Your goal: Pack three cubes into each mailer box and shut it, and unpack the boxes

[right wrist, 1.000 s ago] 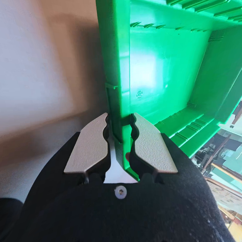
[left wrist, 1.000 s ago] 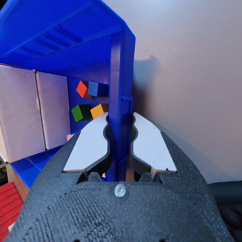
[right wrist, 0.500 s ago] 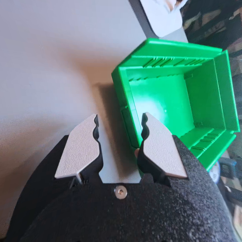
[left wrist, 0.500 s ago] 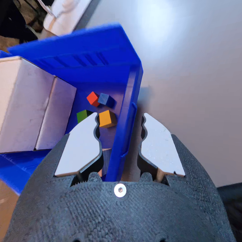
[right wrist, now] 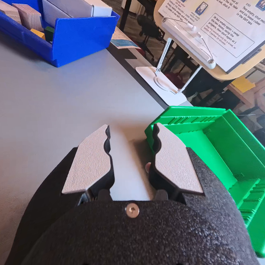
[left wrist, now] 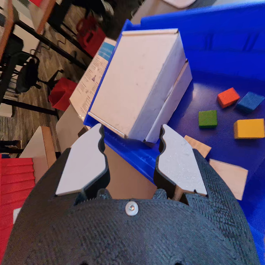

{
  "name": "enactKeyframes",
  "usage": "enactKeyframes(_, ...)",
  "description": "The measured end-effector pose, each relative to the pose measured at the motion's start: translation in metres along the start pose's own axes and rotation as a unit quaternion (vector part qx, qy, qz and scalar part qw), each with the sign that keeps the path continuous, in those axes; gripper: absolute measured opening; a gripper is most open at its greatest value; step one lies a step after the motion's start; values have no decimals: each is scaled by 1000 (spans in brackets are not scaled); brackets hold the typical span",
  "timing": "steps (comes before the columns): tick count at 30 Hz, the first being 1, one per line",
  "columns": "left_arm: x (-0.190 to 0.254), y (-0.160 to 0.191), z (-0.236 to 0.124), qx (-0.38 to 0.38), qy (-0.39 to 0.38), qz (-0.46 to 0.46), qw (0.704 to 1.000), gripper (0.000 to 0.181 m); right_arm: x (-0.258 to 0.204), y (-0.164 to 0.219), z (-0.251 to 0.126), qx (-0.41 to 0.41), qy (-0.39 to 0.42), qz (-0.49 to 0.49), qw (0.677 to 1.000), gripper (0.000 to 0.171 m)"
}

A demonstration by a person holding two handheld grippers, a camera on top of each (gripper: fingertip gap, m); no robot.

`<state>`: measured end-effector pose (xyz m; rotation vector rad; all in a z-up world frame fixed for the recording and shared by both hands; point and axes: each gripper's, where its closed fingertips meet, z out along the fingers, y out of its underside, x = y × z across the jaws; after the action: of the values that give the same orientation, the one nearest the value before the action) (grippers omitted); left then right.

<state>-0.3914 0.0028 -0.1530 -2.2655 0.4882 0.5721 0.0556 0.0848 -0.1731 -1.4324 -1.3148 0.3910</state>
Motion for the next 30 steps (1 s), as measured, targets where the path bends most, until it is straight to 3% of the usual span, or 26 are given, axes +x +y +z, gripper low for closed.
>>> enactKeyframes(6,-15,6,39,-109,98,61,987,105,-7,8,8,-10,-15,3,1000,58)
enactKeyframes(15,-9,0,72,-216,252,79,940,125,-8,22,11,-25,-7,-25,999,57)
enactKeyframes(21,-12,7,73,-270,243,148,920,123,-8,17,9,-12,-14,-10,1000,55)
enactKeyframes(30,-6,2,79,-262,236,145,924,129,-8,10,2,5,-17,-3,1000,53)
